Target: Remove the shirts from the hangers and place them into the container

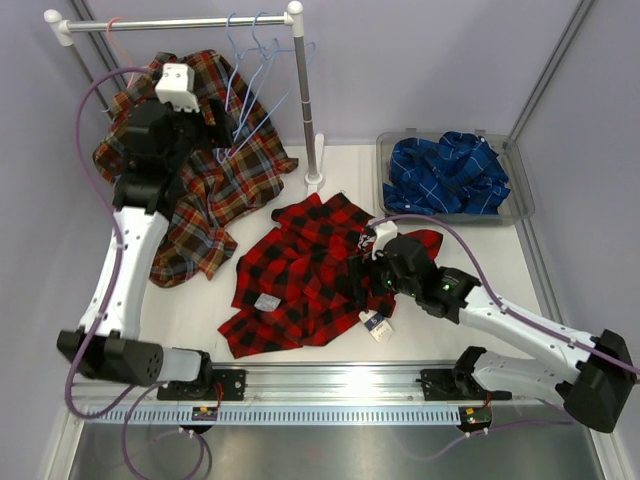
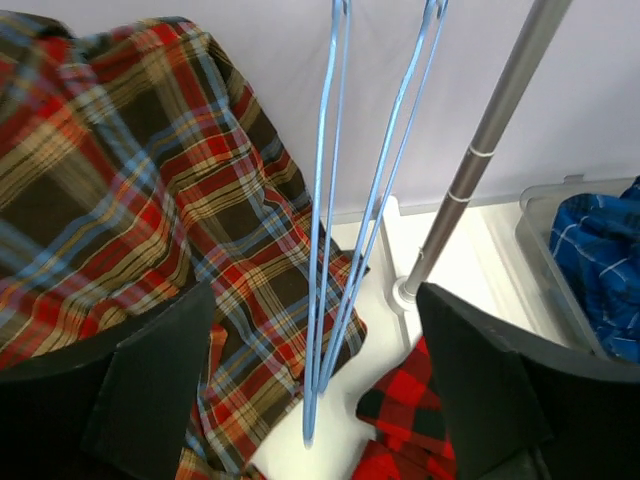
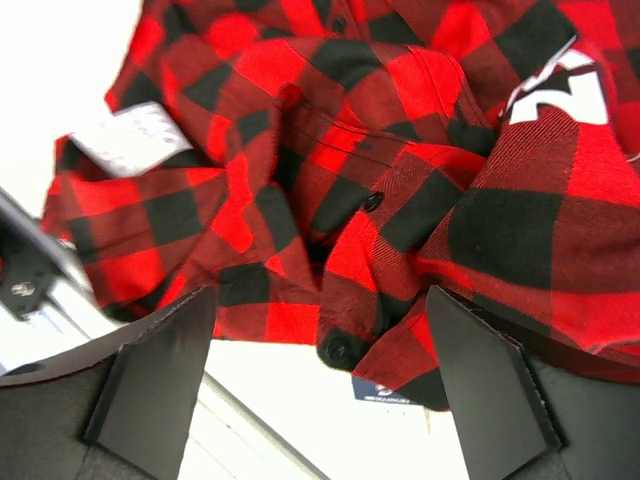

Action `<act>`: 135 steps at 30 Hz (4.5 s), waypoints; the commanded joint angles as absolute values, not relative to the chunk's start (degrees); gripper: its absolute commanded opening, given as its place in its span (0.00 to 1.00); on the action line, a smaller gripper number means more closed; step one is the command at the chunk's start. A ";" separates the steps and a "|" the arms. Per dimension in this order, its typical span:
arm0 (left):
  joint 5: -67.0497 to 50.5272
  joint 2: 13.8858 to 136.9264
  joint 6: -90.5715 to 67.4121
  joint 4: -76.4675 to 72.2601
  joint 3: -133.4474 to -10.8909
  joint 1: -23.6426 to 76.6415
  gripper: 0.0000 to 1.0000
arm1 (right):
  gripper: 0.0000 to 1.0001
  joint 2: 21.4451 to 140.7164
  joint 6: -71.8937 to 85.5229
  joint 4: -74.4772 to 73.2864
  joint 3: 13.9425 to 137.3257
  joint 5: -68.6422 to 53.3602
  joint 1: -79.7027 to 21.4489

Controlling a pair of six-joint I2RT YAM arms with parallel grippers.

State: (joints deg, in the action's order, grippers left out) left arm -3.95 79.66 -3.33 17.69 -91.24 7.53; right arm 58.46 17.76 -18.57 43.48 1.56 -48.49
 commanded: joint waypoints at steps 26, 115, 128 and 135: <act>7.65 33.14 -7.12 19.69 -50.36 7.47 0.99 | 0.69 113.64 25.49 -23.64 72.95 14.24 -56.69; 6.77 30.76 -7.21 19.69 -48.87 11.16 0.99 | 0.62 106.19 13.28 -35.34 103.01 2.64 -1.31; 7.12 29.88 -7.03 19.69 -48.69 11.34 0.99 | 0.84 76.13 23.70 -19.20 66.61 6.78 -11.41; 7.03 30.15 -7.12 19.69 -48.69 11.51 0.99 | 0.86 59.51 34.88 0.68 36.32 2.20 -15.03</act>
